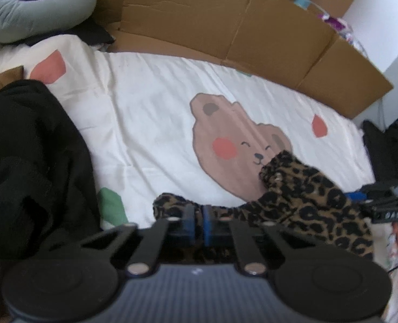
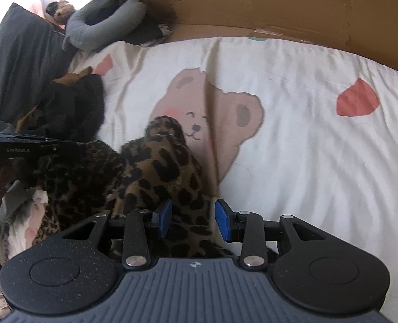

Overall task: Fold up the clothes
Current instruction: 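Grasp the garment hem with the right tool while the left tool holds another part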

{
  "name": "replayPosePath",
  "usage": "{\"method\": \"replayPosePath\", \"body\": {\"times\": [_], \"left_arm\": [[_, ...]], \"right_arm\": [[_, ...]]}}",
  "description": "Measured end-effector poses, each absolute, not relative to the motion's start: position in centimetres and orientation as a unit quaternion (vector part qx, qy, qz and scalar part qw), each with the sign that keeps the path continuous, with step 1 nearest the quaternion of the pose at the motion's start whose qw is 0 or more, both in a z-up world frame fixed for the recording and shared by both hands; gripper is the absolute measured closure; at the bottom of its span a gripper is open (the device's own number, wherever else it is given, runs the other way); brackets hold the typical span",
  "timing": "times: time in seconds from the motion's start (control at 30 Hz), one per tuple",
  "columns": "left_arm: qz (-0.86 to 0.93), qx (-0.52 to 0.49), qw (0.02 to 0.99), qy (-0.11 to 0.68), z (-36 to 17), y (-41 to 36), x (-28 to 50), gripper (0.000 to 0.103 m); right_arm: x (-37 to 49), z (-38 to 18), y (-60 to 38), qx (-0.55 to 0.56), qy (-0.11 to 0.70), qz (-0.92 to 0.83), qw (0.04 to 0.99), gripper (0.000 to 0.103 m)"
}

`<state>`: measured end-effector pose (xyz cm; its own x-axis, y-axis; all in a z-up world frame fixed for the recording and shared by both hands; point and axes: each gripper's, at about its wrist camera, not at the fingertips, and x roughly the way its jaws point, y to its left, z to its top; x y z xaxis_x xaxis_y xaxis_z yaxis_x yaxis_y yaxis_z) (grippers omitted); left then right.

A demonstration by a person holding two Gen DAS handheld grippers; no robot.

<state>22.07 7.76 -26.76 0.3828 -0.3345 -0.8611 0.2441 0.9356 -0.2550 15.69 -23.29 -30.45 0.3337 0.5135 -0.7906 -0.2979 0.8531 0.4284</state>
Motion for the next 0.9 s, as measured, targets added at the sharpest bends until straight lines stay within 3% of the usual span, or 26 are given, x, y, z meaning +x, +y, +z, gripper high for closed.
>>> {"method": "replayPosePath", "body": {"times": [0.27,0.43,0.9], "left_arm": [[-0.173,-0.056,0.844,0.504,-24.3,8.5,19.7,0.102],[-0.168,-0.080,0.848,0.497,-23.4,9.6,18.3,0.102],[-0.174,-0.087,0.840,0.507,-24.3,9.8,17.5,0.102]], "right_arm": [[14.6,-30.4,-21.6,0.094,0.518,0.271,0.806,0.053],[14.1,-30.7,-21.1,0.086,0.515,0.268,0.809,0.038],[15.9,-32.2,-19.0,0.053,0.514,0.274,0.811,0.028]]}}
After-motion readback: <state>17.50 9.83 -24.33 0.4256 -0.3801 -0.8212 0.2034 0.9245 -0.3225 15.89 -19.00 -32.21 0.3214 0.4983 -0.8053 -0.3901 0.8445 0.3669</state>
